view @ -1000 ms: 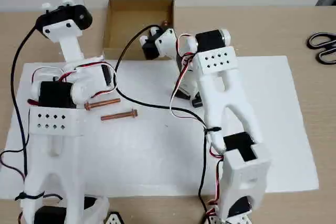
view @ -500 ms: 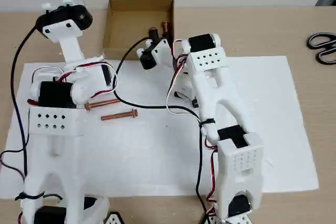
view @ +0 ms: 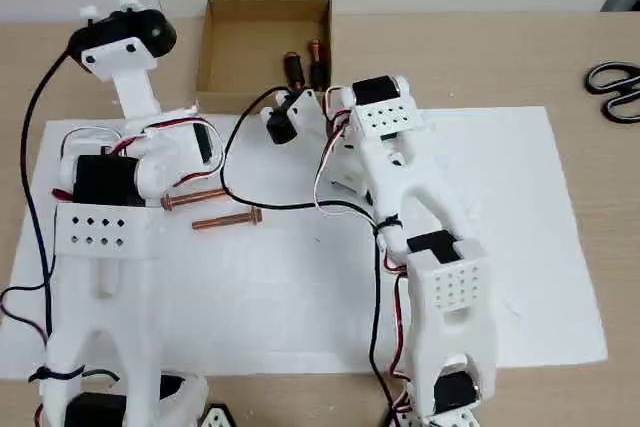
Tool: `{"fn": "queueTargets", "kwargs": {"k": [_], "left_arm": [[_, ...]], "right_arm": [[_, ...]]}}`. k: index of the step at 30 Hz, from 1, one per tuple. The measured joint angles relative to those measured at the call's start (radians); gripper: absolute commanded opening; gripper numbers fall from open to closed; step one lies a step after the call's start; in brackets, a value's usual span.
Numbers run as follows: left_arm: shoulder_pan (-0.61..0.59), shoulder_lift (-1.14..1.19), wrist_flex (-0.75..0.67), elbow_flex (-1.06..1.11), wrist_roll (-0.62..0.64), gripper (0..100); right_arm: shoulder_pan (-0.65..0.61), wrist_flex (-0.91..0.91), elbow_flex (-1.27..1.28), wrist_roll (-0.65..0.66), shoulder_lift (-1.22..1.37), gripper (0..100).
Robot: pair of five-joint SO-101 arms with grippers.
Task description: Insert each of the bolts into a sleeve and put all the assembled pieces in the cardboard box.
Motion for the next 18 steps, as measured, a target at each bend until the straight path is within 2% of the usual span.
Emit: {"fn": "queueTargets", "kwargs": {"k": [12,18], "left_arm": [[0.0,0.0,0.0,0.0,0.0,1],[0.0,0.0,0.0,0.0,0.0,1]], "right_arm": [[0.006,-0.018,-0.003,0.015,0.044,14.2],[0.012,-0.046,-0.003,0.017,0.048,2.6]]}}
